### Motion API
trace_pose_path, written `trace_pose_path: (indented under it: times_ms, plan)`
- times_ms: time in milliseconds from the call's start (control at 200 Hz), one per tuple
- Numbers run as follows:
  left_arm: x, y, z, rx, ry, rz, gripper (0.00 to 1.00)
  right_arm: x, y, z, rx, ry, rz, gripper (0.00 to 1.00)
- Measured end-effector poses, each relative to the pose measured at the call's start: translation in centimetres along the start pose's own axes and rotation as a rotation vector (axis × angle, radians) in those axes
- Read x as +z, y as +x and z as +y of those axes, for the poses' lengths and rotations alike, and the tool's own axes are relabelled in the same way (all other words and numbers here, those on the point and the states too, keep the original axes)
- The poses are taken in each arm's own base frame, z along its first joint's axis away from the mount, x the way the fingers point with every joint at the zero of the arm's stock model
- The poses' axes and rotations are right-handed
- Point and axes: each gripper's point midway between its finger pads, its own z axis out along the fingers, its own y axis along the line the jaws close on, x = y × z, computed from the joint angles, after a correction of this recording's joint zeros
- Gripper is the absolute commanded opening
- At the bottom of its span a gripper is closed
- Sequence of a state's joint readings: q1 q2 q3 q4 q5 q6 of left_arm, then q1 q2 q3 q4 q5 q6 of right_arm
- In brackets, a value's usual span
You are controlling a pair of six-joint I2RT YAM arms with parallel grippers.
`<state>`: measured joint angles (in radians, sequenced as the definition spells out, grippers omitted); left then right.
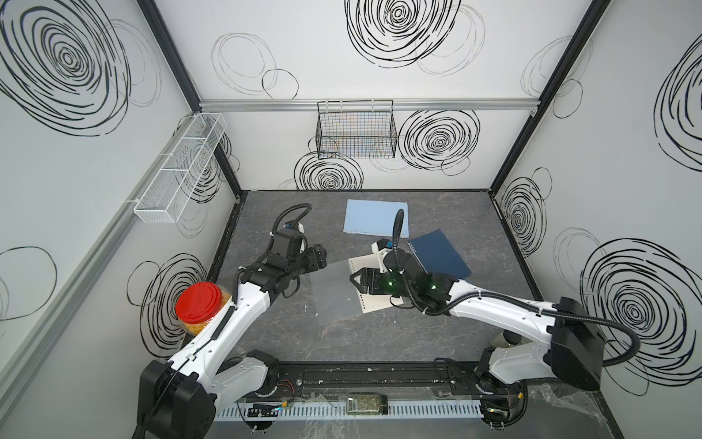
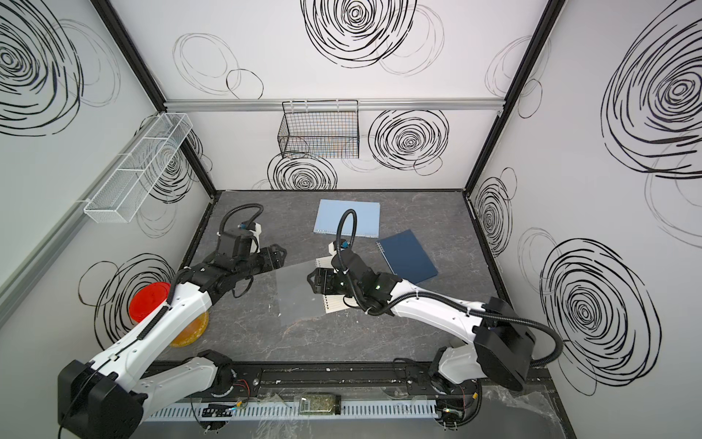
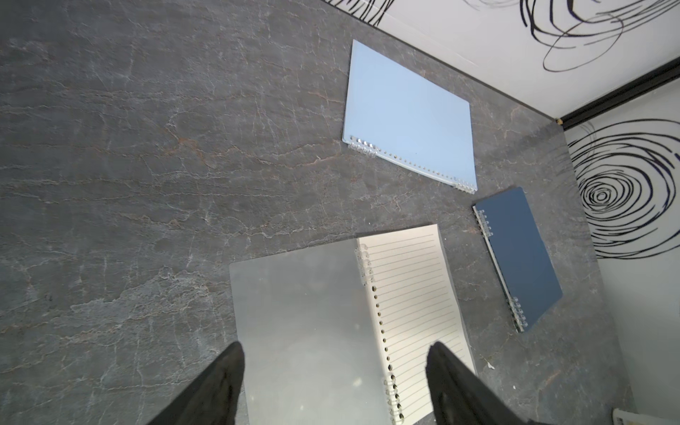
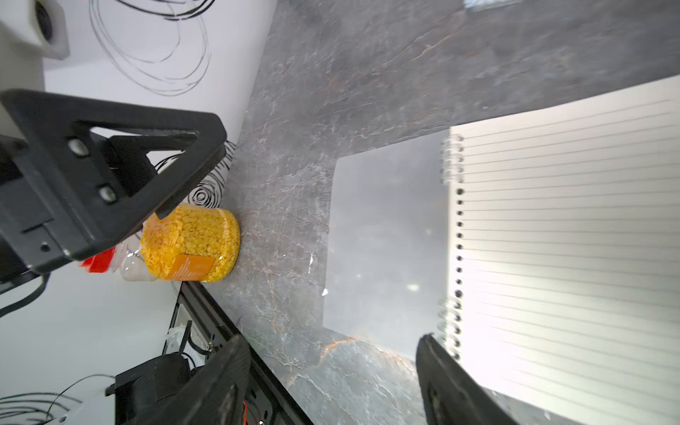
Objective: Tear off pages from different notebooks
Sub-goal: Open the notebook at the center of the board.
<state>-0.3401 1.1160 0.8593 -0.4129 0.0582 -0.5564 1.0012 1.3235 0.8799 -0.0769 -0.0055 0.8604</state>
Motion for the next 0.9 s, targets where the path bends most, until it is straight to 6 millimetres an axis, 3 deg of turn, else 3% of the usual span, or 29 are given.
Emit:
trace_pose_path:
  times_ms: [160, 350, 585, 686, 781, 901]
  plan:
    - [1.4, 1.2, -1.6, 0.066, 0.017, 0.063, 0.80, -2.5, 0.8, -3.4, 0.030, 0.106, -0.050, 0.76]
    - [2.1, 2.9, -3.8, 0.127, 0.072, 0.100, 0.79, -3.5, 1.5, -7.4, 0.031, 0.236, -0.070, 0.78]
    - [3.6, 5.9, -4.7, 0.141, 0.127, 0.162, 0.79, -4.5, -1.8, -12.5, 0.079, 0.341, -0.118, 0.79]
    - [4.8, 6.3, -4.8, 0.143, 0.126, 0.176, 0.79, -4.1, -2.6, -14.9, 0.096, 0.376, -0.101, 0.79]
    - [6.3, 6.6, -4.6, 0.141, 0.102, 0.211, 0.78, -2.8, -2.0, -17.0, 0.115, 0.404, -0.034, 0.77]
    - [8.0, 6.1, -5.2, 0.142, 0.087, 0.231, 0.78, -0.5, -1.4, -18.6, 0.119, 0.437, 0.084, 0.67]
